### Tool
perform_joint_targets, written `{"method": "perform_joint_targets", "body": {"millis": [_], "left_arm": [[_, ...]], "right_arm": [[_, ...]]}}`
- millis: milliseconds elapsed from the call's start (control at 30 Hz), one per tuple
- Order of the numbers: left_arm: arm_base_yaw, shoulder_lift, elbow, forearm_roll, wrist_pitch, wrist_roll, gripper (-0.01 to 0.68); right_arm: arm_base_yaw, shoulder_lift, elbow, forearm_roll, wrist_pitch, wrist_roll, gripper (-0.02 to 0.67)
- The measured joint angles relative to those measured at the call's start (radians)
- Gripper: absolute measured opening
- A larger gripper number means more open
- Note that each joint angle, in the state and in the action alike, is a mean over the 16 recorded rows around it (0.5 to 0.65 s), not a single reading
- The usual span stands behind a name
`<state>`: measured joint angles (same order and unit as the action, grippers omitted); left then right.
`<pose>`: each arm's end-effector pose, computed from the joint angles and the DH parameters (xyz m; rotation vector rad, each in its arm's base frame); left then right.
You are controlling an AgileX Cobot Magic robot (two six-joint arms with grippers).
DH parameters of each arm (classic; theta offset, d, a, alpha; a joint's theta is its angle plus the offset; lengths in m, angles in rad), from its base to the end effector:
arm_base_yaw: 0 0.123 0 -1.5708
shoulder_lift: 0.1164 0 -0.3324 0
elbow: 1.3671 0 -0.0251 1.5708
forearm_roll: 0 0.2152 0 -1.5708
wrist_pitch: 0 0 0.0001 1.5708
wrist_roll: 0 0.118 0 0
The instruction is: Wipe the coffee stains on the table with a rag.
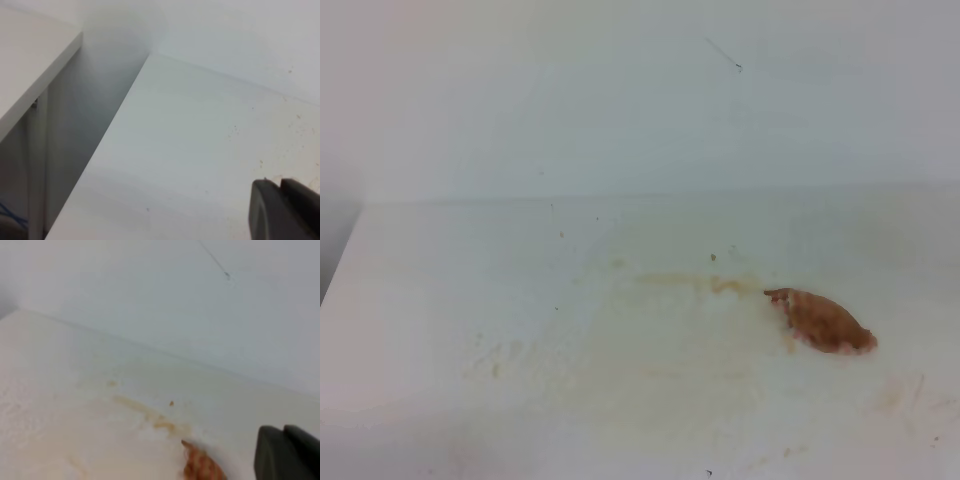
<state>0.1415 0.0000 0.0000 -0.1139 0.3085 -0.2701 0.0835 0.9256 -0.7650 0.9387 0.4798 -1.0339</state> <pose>-0.0023 -0.0044 0.1796 -0.4374 1.7403 -0.2009 0.1466 0.0564 0.3795 -0.4763 1.8681 0.3234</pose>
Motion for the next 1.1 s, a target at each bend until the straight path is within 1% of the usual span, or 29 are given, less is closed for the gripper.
{"method": "perform_joint_targets", "body": {"millis": [167,333,700,1100], "left_arm": [[0.000,0.000,0.000,0.000,0.001,0.000,-0.002],[0.000,0.000,0.000,0.000,0.000,0.000,-0.002],[0.000,0.000,0.000,0.000,-0.002,0.000,-0.002],[0.000,0.000,0.000,0.000,0.000,0.000,-0.001]], "right_arm": [[0.000,-0.070,0.105,-0.048,-0.015,0.052,0.006],[0.001,-0.083,0.156,-0.058,0.013,0.063,0.003],[0.017,-0.114,0.182,-0.047,0.048,0.066,0.000],[0.023,-0.350,0.204,-0.038,0.025,0.036,-0.001]]}}
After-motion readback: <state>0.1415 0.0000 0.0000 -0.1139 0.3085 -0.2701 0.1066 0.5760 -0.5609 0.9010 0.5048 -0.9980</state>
